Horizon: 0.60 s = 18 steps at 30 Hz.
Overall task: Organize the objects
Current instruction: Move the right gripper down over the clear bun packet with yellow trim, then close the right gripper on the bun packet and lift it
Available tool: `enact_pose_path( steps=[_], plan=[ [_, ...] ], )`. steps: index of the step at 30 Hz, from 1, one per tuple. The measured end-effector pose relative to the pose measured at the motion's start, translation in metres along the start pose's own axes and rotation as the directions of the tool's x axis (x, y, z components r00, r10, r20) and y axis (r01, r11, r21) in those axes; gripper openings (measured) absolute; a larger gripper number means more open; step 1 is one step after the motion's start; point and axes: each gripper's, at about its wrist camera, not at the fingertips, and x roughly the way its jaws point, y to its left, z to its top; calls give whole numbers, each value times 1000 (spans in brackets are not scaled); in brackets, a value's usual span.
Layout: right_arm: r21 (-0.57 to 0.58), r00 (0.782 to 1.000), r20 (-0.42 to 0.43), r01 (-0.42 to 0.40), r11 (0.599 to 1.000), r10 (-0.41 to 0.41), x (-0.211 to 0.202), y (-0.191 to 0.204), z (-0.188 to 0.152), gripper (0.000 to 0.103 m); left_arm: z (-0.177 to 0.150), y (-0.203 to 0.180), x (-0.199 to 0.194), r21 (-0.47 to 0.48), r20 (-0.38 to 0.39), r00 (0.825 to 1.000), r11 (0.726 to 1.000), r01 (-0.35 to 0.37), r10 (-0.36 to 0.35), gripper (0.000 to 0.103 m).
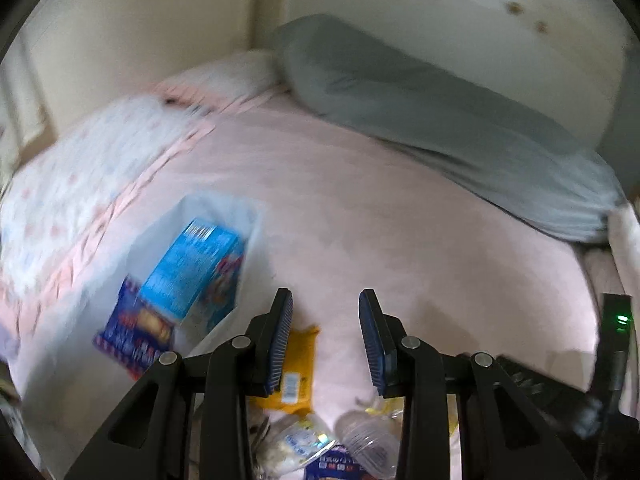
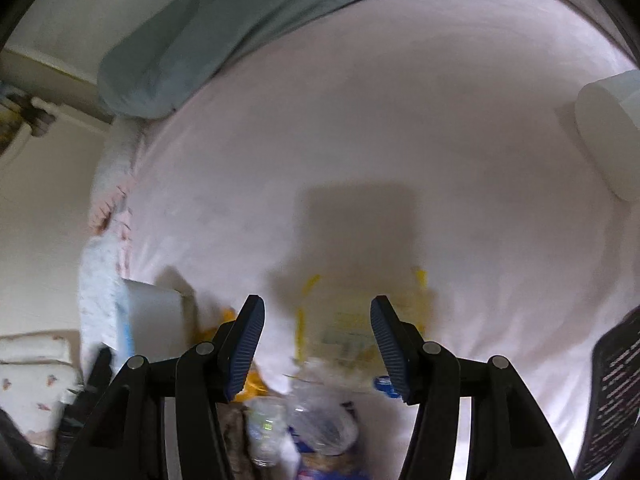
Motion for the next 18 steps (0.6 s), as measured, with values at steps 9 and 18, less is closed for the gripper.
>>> enact_pose_path(
  steps=[9,18],
  plan=[
    [-88,993,-93,65,994,-73,12,-15,1,55,-12,-27,25,155,22,994,983,99,-104,34],
    [-71,978,-186,80,994,-92,26,-21,1,55,-9,-34,15,192,182,983,981,-7,-29,34]
  ],
)
